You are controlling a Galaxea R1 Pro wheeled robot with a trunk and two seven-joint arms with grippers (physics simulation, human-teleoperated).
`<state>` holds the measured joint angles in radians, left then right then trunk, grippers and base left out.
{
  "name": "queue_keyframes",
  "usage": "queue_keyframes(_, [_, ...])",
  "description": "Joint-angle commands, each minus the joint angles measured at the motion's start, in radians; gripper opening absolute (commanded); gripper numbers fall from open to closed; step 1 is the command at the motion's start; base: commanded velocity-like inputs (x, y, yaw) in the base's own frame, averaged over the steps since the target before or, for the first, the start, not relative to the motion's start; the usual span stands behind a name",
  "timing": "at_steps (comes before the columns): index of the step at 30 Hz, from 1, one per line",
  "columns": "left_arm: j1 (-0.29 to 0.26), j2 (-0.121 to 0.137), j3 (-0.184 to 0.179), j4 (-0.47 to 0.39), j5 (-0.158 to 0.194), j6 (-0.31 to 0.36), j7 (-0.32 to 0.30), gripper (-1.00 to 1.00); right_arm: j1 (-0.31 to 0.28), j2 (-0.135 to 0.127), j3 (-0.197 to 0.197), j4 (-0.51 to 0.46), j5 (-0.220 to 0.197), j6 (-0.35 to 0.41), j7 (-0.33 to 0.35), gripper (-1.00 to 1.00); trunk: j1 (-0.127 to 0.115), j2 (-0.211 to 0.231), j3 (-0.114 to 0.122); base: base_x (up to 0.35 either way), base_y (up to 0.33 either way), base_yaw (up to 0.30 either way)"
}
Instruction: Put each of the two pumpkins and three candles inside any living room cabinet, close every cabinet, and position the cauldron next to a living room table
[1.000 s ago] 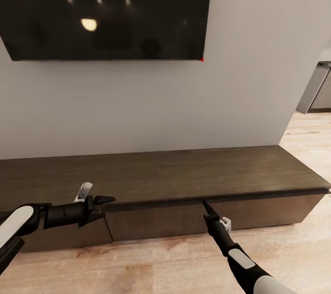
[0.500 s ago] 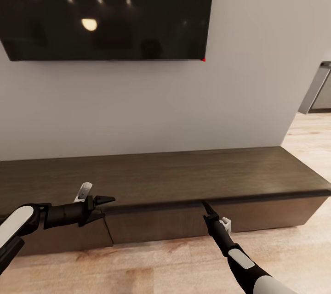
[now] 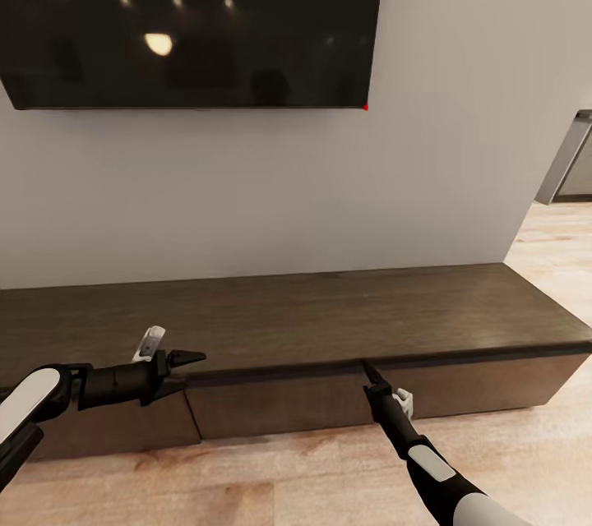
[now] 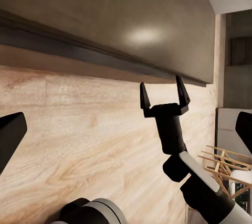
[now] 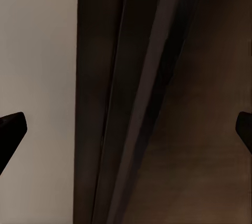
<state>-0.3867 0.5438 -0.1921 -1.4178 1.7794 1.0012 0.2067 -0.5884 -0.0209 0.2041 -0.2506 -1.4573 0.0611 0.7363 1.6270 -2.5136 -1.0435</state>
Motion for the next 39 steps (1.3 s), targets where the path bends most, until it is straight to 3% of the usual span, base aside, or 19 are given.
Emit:
queue_keyframes(1, [-0.001,0.001,-0.001,-0.001,0.011,0.000,0.010,1.00,-0.001,-0.001,0.005,0.001,-0.010,0.006,0.003,1.00,0.000,0.000,-0.001,0.162,-0.065,0.000])
queue_keyframes(24, [-0.001,0.001,-0.001,0.000,0.011,0.000,0.010,1.00,-0.001,-0.001,0.006,0.005,-0.013,0.006,0.005,1.00,0.000,0.000,-0.001,0.032,-0.011,0.000])
queue_keyframes(25, [-0.001,0.001,-0.001,0.000,0.011,0.000,0.010,1.00,-0.001,-0.001,0.006,0.006,-0.013,0.006,0.005,-1.00,0.000,0.000,-0.001,0.028,-0.010,0.000])
queue_keyframes(39, [-0.001,-0.001,-0.001,0.000,0.011,0.000,0.010,1.00,-0.001,-0.002,0.006,0.010,-0.012,0.006,0.006,-1.00,0.000,0.000,-0.001,0.003,-0.001,0.000])
